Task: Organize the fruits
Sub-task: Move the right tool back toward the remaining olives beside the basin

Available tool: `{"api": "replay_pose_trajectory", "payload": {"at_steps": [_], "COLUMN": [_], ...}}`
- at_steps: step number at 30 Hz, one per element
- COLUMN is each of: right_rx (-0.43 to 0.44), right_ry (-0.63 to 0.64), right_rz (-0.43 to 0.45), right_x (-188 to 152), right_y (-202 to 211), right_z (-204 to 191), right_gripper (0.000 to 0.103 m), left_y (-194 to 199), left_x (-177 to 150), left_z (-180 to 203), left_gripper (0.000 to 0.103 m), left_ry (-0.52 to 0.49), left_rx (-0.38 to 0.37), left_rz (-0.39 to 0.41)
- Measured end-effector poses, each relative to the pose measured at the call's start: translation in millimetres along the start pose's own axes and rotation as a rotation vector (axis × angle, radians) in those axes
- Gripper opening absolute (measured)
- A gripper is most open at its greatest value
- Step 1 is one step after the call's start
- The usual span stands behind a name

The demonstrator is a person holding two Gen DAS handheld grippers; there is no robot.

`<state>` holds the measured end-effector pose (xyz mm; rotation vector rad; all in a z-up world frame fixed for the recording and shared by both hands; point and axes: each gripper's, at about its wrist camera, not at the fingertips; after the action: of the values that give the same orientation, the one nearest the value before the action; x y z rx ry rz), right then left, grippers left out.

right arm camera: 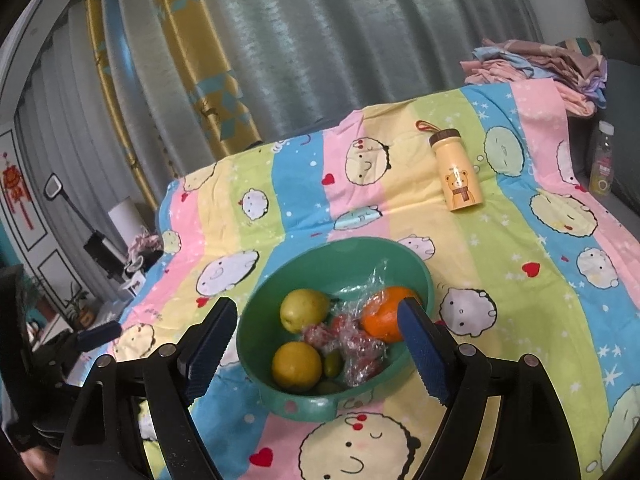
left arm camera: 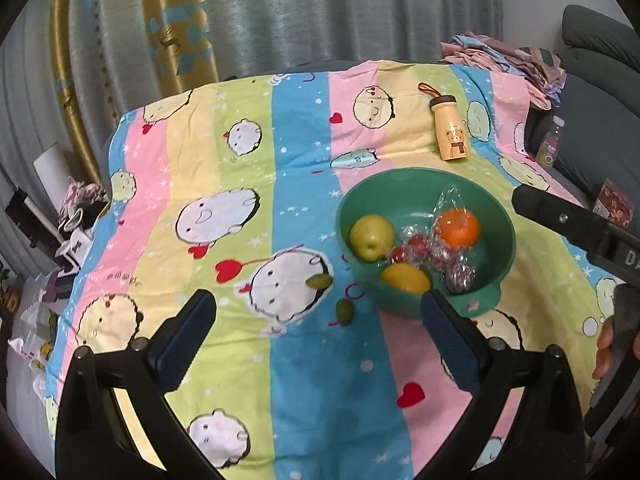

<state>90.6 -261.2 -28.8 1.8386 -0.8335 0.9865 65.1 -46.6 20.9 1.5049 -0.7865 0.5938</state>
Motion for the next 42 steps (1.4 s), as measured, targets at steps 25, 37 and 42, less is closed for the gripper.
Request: {"api": "replay_pose_trajectory", "payload": {"at_steps": [25,37,42], "right_rx": [0.143,0.134,0.111], "right_ry": [0.072,0.12,0.14], "right_rz": [-0.08,-0.239,-0.273], "right_x": [-64.9,-92.5,-93.5], "right_y": [28.9,-14.2,-39.6], "right_z": [-38.9,-68.8,-82.6], "right_gripper": [0.083,0.083,0.076], "left_y": [31.8,14.9,9.7], "left_x": [-38.4,-74.1,-72.3], "left_z": [-55.2,-93.1,-97.8], "left_gripper": [0.102,0.102,0.102], "left_ry": [0.125,0.219,0.213], "left_rx": [-0.002,-0.053,-0.069], "left_rz": [-0.03,-0.115,-0.106]}}
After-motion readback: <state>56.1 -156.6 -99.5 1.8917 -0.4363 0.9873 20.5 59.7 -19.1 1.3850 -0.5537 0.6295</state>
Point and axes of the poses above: each gripper's, at about its wrist camera, not at the fingertips, and y roughly against the way its jaws point, z to its right, x to its top, and after that the axes turned 1 degree about -x, right-handed
